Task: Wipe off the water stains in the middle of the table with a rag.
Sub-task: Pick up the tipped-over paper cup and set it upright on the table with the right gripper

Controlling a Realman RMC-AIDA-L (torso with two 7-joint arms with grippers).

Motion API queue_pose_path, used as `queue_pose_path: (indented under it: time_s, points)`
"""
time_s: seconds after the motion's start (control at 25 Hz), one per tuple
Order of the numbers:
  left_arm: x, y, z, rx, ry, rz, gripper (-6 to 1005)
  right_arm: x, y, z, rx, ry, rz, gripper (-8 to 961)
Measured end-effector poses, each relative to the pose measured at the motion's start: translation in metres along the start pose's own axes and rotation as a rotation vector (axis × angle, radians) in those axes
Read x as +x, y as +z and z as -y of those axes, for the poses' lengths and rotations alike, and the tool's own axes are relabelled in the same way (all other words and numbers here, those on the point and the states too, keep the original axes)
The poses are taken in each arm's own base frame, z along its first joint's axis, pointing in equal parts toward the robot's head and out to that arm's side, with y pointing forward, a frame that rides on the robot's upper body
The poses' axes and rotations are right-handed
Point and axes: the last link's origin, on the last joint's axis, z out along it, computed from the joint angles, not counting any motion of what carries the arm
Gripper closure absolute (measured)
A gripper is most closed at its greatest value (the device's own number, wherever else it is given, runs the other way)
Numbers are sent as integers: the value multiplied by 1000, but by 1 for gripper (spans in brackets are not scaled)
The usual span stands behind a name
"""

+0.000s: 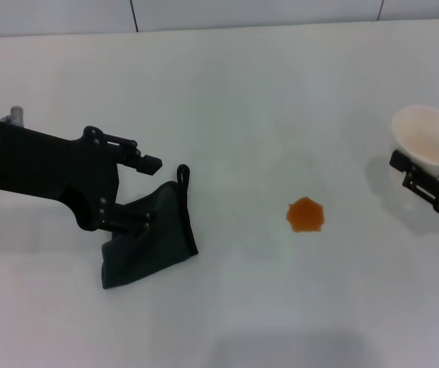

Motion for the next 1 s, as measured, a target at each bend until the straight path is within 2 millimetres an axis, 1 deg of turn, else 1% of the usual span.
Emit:
queue_pose_path:
  time_s: [0.24, 0.52, 1.0]
  points:
    - [-2, -1, -1, 3, 0, 9, 279, 9, -3, -6, 24, -16, -15, 391]
    - [-13, -1, -1, 12, -20, 71, 279, 13, -5, -9, 40, -17, -14, 394]
    - [-15, 1, -1, 7, -18, 84, 279, 33, -4, -13, 79, 11, -109, 398]
